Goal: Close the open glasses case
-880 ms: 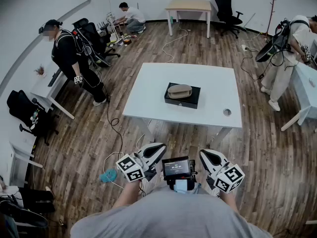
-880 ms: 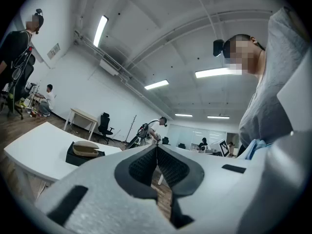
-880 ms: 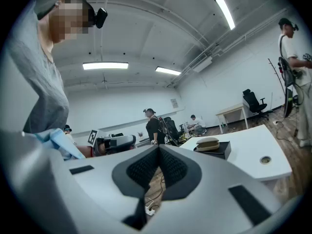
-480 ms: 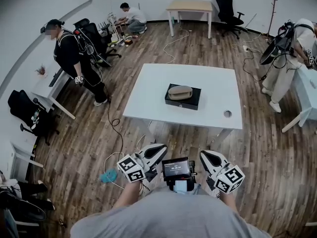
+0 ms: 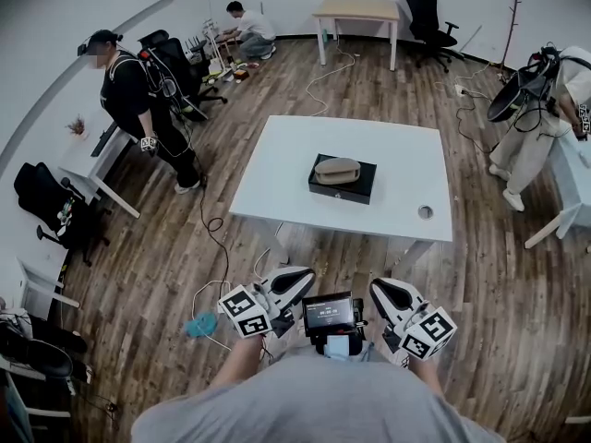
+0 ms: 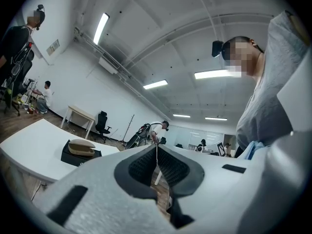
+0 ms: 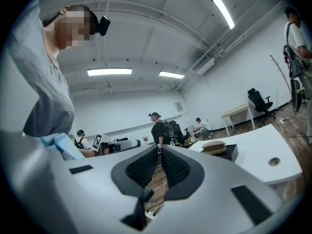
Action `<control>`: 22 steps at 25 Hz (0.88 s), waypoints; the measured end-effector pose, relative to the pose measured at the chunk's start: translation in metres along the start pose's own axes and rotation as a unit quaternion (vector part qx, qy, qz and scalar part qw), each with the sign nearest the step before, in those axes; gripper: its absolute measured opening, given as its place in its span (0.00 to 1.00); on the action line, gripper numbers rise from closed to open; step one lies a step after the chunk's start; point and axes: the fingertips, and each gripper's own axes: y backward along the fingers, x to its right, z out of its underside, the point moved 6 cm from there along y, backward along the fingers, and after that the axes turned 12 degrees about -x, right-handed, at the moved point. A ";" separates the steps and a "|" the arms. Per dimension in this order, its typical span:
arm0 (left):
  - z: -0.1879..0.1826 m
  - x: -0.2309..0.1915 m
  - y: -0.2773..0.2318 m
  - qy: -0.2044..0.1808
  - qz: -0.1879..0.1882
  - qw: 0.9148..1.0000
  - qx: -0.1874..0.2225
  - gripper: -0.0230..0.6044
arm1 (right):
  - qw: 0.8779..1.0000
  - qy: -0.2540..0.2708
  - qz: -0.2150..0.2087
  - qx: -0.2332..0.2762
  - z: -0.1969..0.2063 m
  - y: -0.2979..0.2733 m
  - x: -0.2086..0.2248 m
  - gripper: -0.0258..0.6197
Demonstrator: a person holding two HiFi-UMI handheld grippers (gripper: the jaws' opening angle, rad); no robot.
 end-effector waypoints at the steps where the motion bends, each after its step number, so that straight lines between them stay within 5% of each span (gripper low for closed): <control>1: 0.000 0.000 0.000 0.001 0.000 1.000 0.000 0.07 | 1.000 -0.002 0.003 0.000 0.000 0.000 0.000 0.09; 22: 0.006 0.000 0.005 0.009 -0.004 1.000 0.002 0.07 | 1.000 -0.012 0.013 0.003 0.004 0.006 -0.002 0.09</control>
